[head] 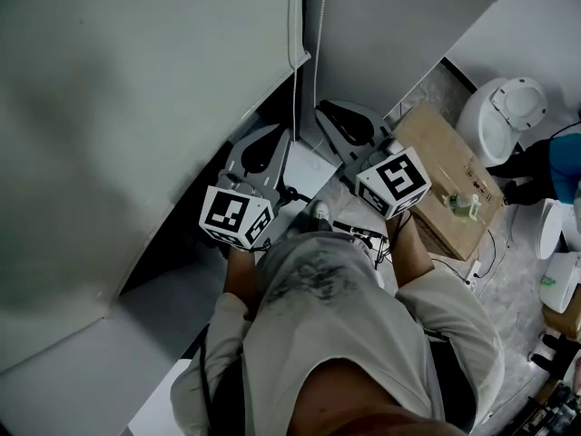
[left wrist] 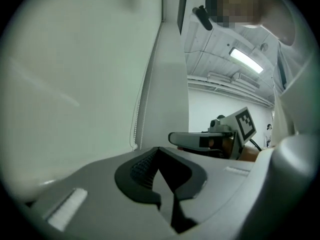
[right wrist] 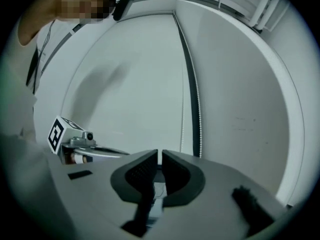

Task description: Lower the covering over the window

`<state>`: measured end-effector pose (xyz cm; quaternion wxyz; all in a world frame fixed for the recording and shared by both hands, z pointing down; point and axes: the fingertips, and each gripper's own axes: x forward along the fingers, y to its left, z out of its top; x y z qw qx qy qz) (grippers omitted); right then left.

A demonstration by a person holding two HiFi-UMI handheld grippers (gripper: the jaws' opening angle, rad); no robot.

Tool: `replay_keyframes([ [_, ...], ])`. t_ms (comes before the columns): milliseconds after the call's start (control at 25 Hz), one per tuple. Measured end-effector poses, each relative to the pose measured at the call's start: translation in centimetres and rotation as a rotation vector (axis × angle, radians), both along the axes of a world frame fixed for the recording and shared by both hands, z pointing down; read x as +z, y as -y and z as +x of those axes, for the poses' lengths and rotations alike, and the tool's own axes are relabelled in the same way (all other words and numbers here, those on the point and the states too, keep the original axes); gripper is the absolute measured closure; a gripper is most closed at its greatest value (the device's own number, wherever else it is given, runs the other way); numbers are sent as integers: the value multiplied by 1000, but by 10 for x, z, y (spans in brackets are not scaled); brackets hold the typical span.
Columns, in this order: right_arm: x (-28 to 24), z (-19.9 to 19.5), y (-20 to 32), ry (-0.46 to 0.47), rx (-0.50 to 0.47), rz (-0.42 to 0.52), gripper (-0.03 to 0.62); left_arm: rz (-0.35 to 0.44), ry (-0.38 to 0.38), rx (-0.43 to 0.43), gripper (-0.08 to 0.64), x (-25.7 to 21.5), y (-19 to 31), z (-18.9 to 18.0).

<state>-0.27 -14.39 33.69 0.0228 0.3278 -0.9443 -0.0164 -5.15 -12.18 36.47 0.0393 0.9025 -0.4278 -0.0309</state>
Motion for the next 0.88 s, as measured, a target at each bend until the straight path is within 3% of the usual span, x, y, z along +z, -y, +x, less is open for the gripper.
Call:
replay_keyframes([
  [120, -6, 2, -10, 6, 0, 4, 574, 21, -7, 3, 554, -12, -5, -3],
  [880, 7, 9, -43, 30, 2, -80, 577, 23, -8, 34, 553, -20, -23, -2],
])
